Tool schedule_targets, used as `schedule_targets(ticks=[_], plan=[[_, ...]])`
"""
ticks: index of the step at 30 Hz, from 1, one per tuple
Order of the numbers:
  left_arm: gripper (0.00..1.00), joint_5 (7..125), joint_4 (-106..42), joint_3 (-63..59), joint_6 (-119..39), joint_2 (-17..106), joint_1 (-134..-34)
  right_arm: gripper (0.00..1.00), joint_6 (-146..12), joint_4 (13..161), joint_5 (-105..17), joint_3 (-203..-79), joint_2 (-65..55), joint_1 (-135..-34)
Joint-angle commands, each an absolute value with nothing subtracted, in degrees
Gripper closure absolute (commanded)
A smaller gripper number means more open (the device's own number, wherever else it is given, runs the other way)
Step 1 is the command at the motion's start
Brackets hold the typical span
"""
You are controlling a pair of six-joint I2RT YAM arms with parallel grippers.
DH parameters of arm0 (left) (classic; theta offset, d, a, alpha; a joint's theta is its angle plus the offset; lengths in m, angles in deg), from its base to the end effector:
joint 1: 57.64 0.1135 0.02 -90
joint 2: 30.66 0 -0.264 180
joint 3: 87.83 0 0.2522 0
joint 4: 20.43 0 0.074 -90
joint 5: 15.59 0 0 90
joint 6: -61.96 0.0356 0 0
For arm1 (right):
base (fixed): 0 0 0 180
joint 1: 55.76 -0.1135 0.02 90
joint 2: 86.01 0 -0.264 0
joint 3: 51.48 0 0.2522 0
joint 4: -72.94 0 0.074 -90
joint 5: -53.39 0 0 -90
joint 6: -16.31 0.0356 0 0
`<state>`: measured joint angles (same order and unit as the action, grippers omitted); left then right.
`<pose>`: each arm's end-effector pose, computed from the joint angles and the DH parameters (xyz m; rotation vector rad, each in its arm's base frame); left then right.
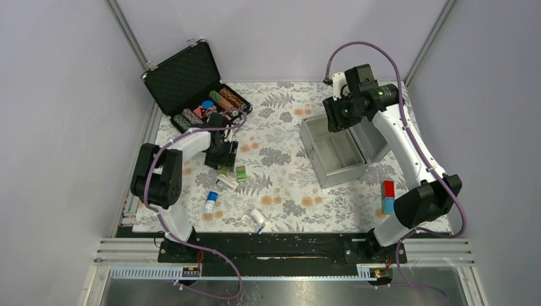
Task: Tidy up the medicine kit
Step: Pick up the medical item at the center of the board.
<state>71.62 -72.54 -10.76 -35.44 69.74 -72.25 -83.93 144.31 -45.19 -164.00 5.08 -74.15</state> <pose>0.3158 -0.0841 0.1672 0.1912 2.8918 -0.1400 0.3115 0.1092 0.3860 -0.6689 2.3512 0.2462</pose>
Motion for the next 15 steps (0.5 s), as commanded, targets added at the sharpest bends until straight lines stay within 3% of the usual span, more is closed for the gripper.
schedule_targets(ticks=[1,11,15], plan=[[0.41,70.26,-70.41,-7.29,-34.74,71.69,-71.90,0.51,-83.62,144.89,-47.51,-163.09,2.62,-74.57],[0.66,65.63,-71.15,-6.44,-34.53,69.84,-71.83,0.51,-83.95,145.08,-46.73,-163.09,3.06,-74.57],[0.68,65.03,-71.73,-6.13,-35.20,68.23,-71.83,0.51,-83.97,145.07,-46.45,-162.72,3.08,-74.57]])
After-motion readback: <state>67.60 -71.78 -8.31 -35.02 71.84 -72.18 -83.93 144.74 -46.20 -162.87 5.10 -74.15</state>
